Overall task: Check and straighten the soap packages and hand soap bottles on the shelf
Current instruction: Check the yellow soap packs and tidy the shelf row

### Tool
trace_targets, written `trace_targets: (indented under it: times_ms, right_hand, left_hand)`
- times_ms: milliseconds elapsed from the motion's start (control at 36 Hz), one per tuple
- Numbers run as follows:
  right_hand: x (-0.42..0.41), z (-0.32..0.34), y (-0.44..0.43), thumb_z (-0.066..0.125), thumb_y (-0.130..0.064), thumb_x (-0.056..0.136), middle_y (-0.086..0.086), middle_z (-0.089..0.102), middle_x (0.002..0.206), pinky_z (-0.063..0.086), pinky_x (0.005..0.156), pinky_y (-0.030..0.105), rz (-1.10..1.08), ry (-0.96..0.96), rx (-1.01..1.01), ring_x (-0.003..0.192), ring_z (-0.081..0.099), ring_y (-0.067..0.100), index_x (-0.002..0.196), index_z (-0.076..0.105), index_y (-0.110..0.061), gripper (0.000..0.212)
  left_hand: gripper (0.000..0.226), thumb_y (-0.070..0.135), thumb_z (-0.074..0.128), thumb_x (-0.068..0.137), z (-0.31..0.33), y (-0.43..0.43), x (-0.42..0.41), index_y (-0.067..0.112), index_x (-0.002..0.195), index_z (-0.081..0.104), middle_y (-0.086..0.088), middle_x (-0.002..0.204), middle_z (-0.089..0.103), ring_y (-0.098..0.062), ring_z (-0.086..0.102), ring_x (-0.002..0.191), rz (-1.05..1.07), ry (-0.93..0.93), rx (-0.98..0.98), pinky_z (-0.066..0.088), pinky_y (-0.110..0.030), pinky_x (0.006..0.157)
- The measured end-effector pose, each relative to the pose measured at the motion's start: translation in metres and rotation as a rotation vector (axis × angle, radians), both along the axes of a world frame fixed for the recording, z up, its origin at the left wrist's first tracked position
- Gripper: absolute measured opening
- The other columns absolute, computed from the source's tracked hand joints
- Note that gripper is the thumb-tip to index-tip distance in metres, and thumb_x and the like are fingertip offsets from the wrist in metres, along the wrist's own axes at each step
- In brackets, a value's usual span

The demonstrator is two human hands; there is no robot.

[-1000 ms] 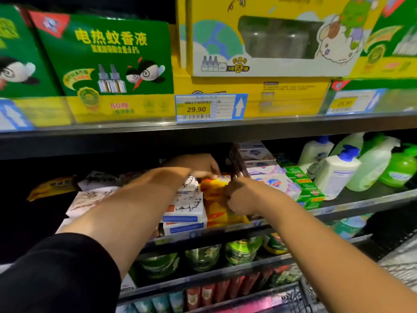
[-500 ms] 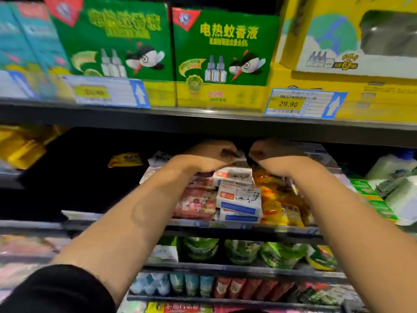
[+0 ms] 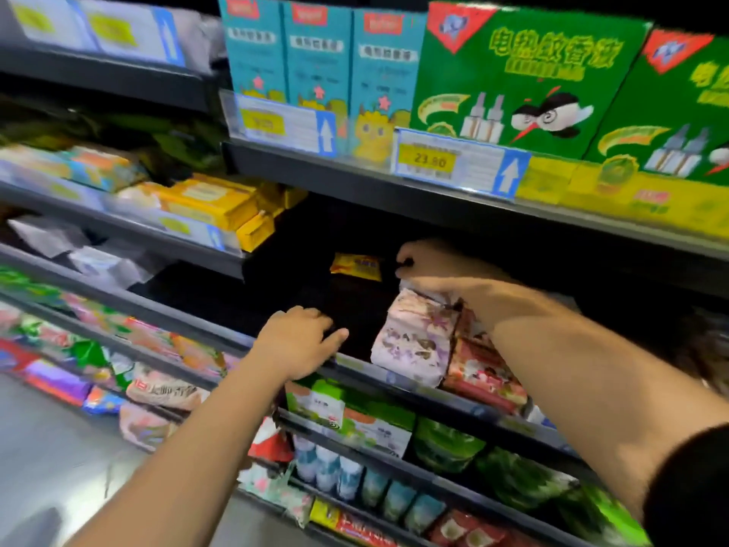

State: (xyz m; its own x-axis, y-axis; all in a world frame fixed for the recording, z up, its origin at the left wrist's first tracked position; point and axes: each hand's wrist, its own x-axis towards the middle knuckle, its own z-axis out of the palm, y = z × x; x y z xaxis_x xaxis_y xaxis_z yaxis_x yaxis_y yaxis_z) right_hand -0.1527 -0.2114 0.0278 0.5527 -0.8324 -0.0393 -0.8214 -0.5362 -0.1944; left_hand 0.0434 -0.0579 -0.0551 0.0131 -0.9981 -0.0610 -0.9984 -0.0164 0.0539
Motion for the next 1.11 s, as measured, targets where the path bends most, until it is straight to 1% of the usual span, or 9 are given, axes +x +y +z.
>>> trace_targets:
  times_ms: [111, 222, 361, 639, 750, 806, 917, 1028, 1111]
  right_hand:
    - [0.038, -0.017, -0.010, 0.066, -0.028, 0.090, 0.011, 0.063, 0.121, 0.049, 0.092, 0.035, 0.032, 0.045, 0.030, 0.107, 0.060, 0.027, 0.123, 0.062, -0.017, 0.035]
    - [0.057, -0.031, -0.027, 0.072, -0.033, 0.088, 0.011, 0.059, 0.126, 0.042, 0.083, 0.031, 0.054, 0.096, 0.053, 0.112, 0.057, 0.028, 0.129, 0.056, -0.015, 0.048]
    - [0.065, -0.049, -0.045, 0.076, -0.038, 0.082, 0.009, 0.045, 0.148, 0.040, 0.107, 0.042, 0.038, 0.159, 0.113, 0.132, 0.046, 0.031, 0.148, 0.037, -0.022, 0.079]
    - [0.061, -0.054, -0.051, 0.084, -0.021, 0.075, 0.008, 0.055, 0.126, 0.045, 0.085, 0.038, 0.057, 0.075, 0.080, 0.104, 0.053, 0.025, 0.120, 0.051, -0.026, 0.056]
    - [0.065, -0.053, -0.047, 0.085, -0.010, 0.071, 0.009, 0.053, 0.132, 0.048, 0.091, 0.040, 0.046, 0.079, 0.094, 0.114, 0.054, 0.029, 0.136, 0.046, -0.023, 0.077]
    - [0.069, -0.054, -0.045, 0.086, -0.015, 0.071, 0.010, 0.051, 0.136, 0.048, 0.093, 0.038, 0.047, 0.138, 0.072, 0.119, 0.053, 0.030, 0.144, 0.042, -0.021, 0.085]
    - [0.072, -0.057, -0.041, 0.085, -0.033, 0.072, 0.007, 0.056, 0.131, 0.050, 0.093, 0.040, 0.042, 0.176, 0.054, 0.114, 0.057, 0.029, 0.140, 0.049, -0.022, 0.078]
    - [0.072, -0.052, -0.038, 0.085, -0.030, 0.071, 0.007, 0.067, 0.107, 0.055, 0.079, 0.038, 0.086, 0.213, -0.022, 0.088, 0.064, 0.027, 0.110, 0.064, -0.019, 0.046]
    - [0.070, -0.039, -0.033, 0.083, -0.026, 0.074, 0.009, 0.065, 0.108, 0.047, 0.073, 0.030, 0.155, 0.170, -0.082, 0.093, 0.064, 0.029, 0.110, 0.064, -0.015, 0.042]
  left_hand:
    - [0.061, 0.055, 0.013, 0.096, -0.015, 0.005, -0.006, 0.030, 0.111, 0.066, 0.002, 0.109, 0.065, -0.025, 0.061, 0.103, 0.015, -0.076, -0.244, 0.042, -0.040, 0.083]
    - [0.057, 0.049, 0.018, 0.094, -0.029, 0.003, -0.004, 0.028, 0.099, 0.071, 0.004, 0.090, 0.067, -0.024, 0.061, 0.082, -0.025, -0.067, -0.405, 0.032, -0.036, 0.068]
    - [0.049, 0.044, 0.026, 0.096, -0.035, 0.000, -0.003, 0.026, 0.091, 0.071, 0.003, 0.079, 0.064, -0.024, 0.056, 0.070, -0.036, -0.073, -0.504, 0.023, -0.034, 0.064]
    - [0.051, 0.044, 0.024, 0.096, -0.035, -0.008, -0.005, 0.026, 0.094, 0.071, 0.003, 0.083, 0.065, -0.025, 0.059, 0.076, -0.014, -0.056, -0.515, 0.038, -0.037, 0.068]
    - [0.048, 0.044, 0.027, 0.096, -0.036, -0.009, -0.005, 0.026, 0.089, 0.070, 0.003, 0.080, 0.063, -0.024, 0.058, 0.074, -0.014, -0.061, -0.534, 0.036, -0.037, 0.067]
    - [0.046, 0.043, 0.027, 0.096, -0.036, -0.009, -0.005, 0.025, 0.087, 0.069, 0.003, 0.078, 0.063, -0.024, 0.058, 0.073, -0.014, -0.079, -0.543, 0.035, -0.037, 0.066]
    - [0.045, 0.042, 0.028, 0.095, -0.035, -0.008, -0.006, 0.024, 0.083, 0.066, 0.002, 0.076, 0.061, -0.025, 0.058, 0.072, -0.020, -0.076, -0.527, 0.037, -0.037, 0.065]
    - [0.044, 0.042, 0.029, 0.095, -0.035, -0.009, -0.007, 0.024, 0.083, 0.067, 0.002, 0.076, 0.062, -0.026, 0.059, 0.072, -0.003, -0.066, -0.507, 0.039, -0.038, 0.065]
    - [0.045, 0.045, 0.028, 0.094, -0.033, -0.009, -0.007, 0.024, 0.082, 0.067, 0.002, 0.077, 0.061, -0.026, 0.059, 0.074, 0.003, -0.045, -0.453, 0.037, -0.037, 0.066]
